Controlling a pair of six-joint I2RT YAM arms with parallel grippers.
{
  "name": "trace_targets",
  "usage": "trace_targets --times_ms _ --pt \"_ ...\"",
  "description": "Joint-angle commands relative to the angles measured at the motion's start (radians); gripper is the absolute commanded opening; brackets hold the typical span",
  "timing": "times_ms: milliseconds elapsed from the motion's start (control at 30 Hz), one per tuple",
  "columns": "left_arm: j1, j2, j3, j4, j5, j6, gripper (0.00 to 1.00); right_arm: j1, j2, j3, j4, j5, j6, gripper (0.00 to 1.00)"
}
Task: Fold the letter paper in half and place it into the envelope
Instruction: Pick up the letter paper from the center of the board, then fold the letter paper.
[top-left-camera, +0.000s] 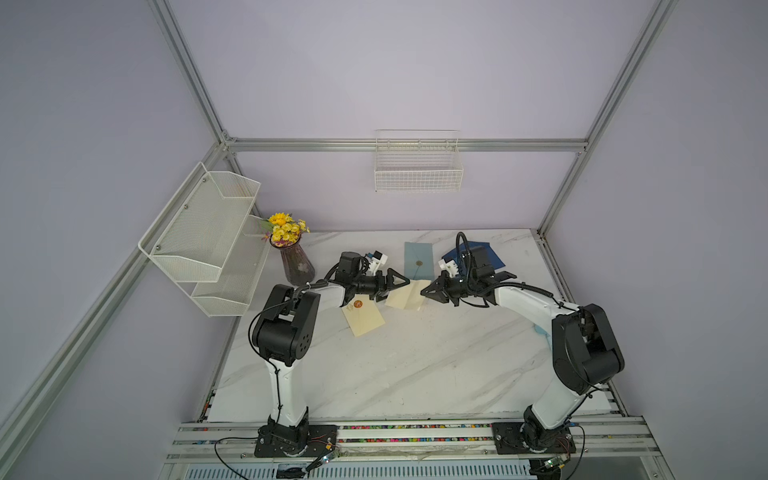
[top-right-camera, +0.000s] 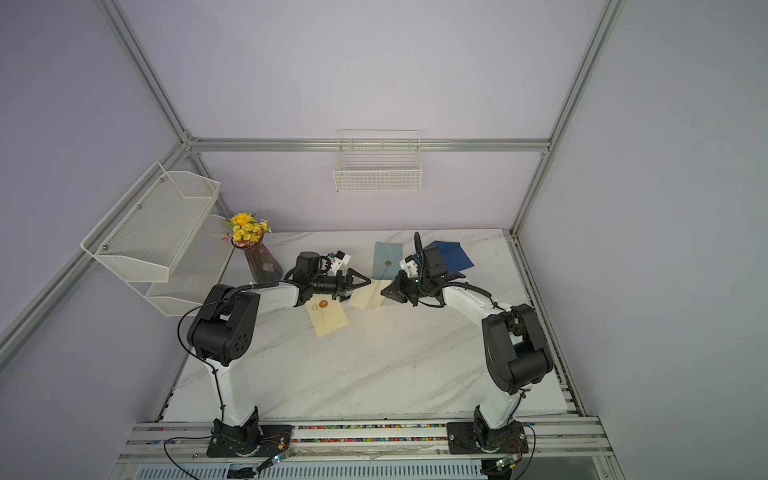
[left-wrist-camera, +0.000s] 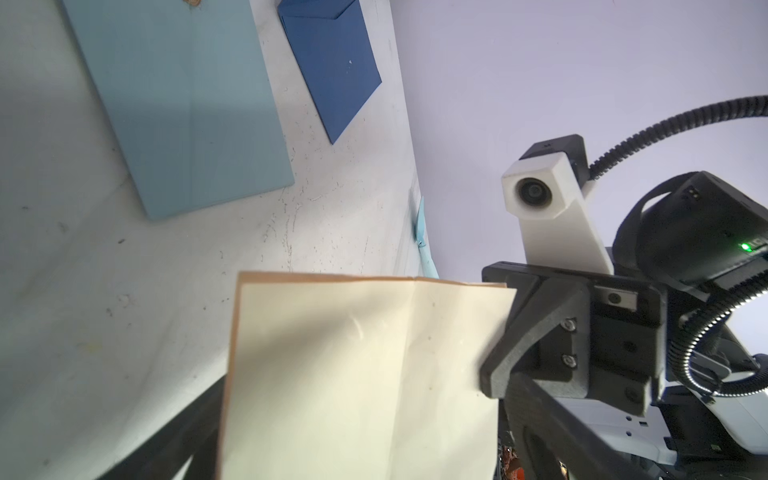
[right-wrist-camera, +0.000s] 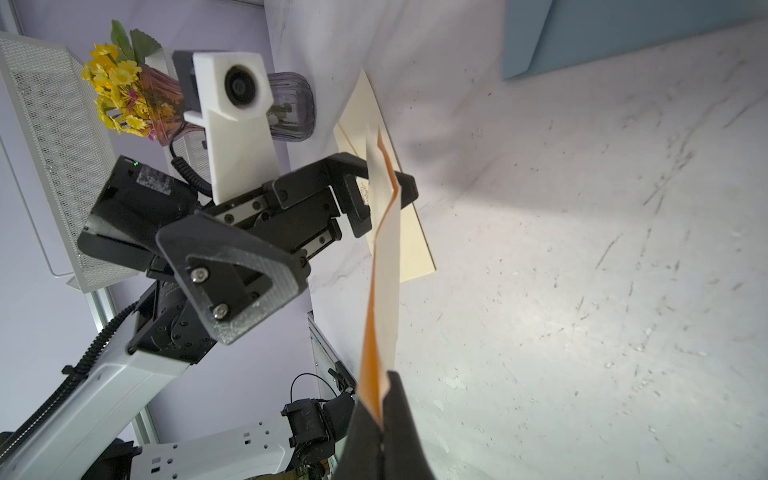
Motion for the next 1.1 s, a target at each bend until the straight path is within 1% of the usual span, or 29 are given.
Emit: trace_targets --times_ms 0,67,167,233,300,367,433,533,600,633,700,767,800,833,900,1067 --pt "0.000 -0.073 -0.011 0.075 0.034 -0.017 0.99 -0.003 0.018 0.039 0.015 0.006 -0.014 0.00" --pt "0.000 -0.080 -0.020 0.079 0.037 -0.018 0.94 -0.003 0.024 0.042 0.016 0.005 -0.015 0.00" --pt "0.001 -0.080 -0.026 0.078 0.043 -0.017 0.80 -0.003 0.025 0.043 0.015 0.006 -0.017 0.00" --pt "0.001 -0.082 -0.027 0.071 0.045 -0.011 0.75 -0.002 0.023 0.041 0.015 0.008 -0.016 0.00" --pt "0.000 -0.082 -0.023 0.048 0.044 0.008 0.61 -0.002 0.015 0.037 0.016 0.009 -0.016 0.00" --pt "0.001 -0.080 -0.014 0.019 0.045 0.025 0.46 -0.002 0.005 0.035 0.016 0.011 -0.014 0.00" --pt "0.002 -0.076 -0.003 -0.006 0.046 0.042 0.37 -0.002 -0.006 0.030 0.015 0.011 -0.013 0.00" --pt "0.001 -0.069 0.013 -0.039 0.047 0.064 0.20 -0.003 -0.024 0.023 0.009 0.012 -0.011 0.00" --pt "0.003 -0.068 0.027 -0.056 0.048 0.077 0.05 -0.003 -0.039 0.014 0.003 0.018 -0.013 0.03" --pt "0.003 -0.068 0.033 -0.065 0.047 0.082 0.01 -0.002 -0.047 0.009 -0.001 0.023 -0.015 0.07" --pt "0.006 -0.073 0.046 -0.071 0.049 0.082 0.00 -0.008 -0.062 0.002 -0.016 0.037 -0.022 0.27" --pt "0.008 -0.082 0.055 -0.072 0.050 0.082 0.00 -0.020 -0.077 -0.017 -0.024 0.045 -0.024 0.44" --pt "0.010 -0.090 0.059 -0.074 0.048 0.081 0.00 -0.028 -0.086 -0.030 -0.025 0.050 -0.023 0.51" --pt "0.013 -0.095 0.063 -0.076 0.047 0.082 0.00 -0.034 -0.093 -0.040 -0.028 0.056 -0.022 0.56" --pt "0.019 -0.106 0.068 -0.073 0.046 0.075 0.00 -0.047 -0.105 -0.065 -0.041 0.076 -0.023 0.62" --pt "0.029 -0.117 0.077 -0.057 0.054 0.051 0.00 -0.057 -0.112 -0.096 -0.089 0.152 -0.037 0.66"
